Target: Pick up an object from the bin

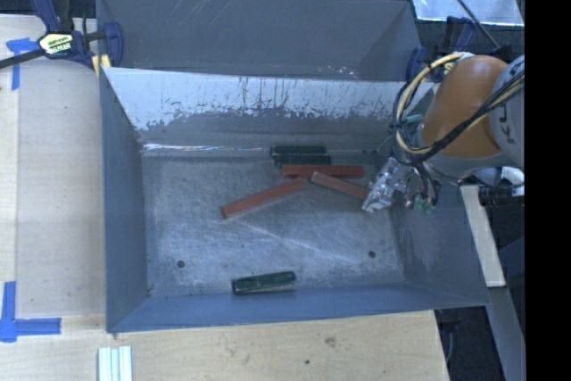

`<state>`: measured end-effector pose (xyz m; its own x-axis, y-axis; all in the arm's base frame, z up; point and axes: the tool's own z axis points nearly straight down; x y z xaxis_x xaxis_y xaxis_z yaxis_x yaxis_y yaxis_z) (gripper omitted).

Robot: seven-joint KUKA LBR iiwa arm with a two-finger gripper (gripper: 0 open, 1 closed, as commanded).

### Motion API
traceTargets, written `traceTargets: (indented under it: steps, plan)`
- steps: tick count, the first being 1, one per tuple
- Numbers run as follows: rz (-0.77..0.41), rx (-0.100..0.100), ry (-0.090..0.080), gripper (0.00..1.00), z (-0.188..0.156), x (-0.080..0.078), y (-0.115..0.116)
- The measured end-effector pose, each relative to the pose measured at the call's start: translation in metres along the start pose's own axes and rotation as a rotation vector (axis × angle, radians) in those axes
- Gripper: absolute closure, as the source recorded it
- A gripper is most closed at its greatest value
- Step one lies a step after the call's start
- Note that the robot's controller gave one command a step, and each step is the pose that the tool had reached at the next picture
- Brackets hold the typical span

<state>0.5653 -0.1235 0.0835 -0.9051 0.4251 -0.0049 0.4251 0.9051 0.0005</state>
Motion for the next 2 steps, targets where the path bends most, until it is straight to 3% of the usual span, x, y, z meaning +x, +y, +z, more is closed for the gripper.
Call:
traceTargets:
  steps: [2]
  plan:
    - [-0.001, -0.001, -0.002, 1.0, -0.0166, -0.0017, 0.0002]
